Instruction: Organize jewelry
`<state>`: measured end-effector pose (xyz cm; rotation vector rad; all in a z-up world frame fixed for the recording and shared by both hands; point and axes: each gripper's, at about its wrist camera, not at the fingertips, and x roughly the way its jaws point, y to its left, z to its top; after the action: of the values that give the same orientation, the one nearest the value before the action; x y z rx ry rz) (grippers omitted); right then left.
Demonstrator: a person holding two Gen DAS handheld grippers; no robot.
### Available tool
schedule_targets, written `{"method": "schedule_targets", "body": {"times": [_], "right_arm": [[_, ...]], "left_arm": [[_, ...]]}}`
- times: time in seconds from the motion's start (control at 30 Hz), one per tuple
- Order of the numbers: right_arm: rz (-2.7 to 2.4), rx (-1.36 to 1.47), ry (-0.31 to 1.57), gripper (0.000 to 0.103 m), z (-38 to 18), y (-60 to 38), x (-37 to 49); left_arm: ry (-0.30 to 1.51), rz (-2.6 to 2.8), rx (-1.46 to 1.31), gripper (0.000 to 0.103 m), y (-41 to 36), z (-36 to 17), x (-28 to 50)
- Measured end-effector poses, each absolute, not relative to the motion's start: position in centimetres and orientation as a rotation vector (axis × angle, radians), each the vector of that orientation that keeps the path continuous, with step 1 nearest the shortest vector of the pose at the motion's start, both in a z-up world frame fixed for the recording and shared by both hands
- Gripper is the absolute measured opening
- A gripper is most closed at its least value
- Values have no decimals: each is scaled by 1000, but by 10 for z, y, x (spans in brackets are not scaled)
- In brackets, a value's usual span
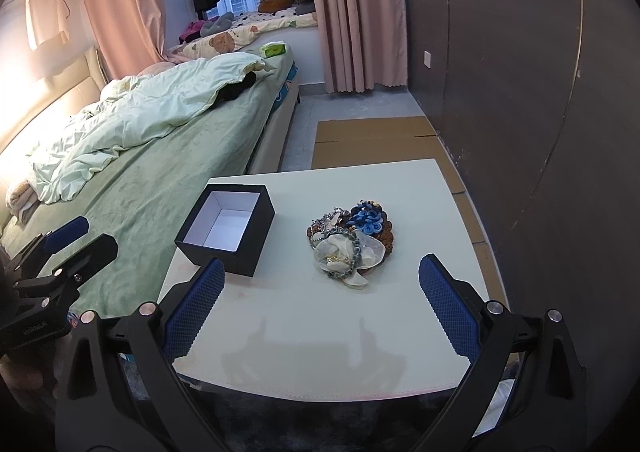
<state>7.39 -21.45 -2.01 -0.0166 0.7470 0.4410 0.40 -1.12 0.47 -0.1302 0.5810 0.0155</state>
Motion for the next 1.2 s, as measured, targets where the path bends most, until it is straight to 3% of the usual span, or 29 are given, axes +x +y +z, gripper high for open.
{"method": "schedule_targets", "body": {"times": [1.2], "right_arm": [[439, 1, 729, 97, -15, -225, 73]], "left_arm": [[546, 21, -135, 95, -11, 6, -5]]}}
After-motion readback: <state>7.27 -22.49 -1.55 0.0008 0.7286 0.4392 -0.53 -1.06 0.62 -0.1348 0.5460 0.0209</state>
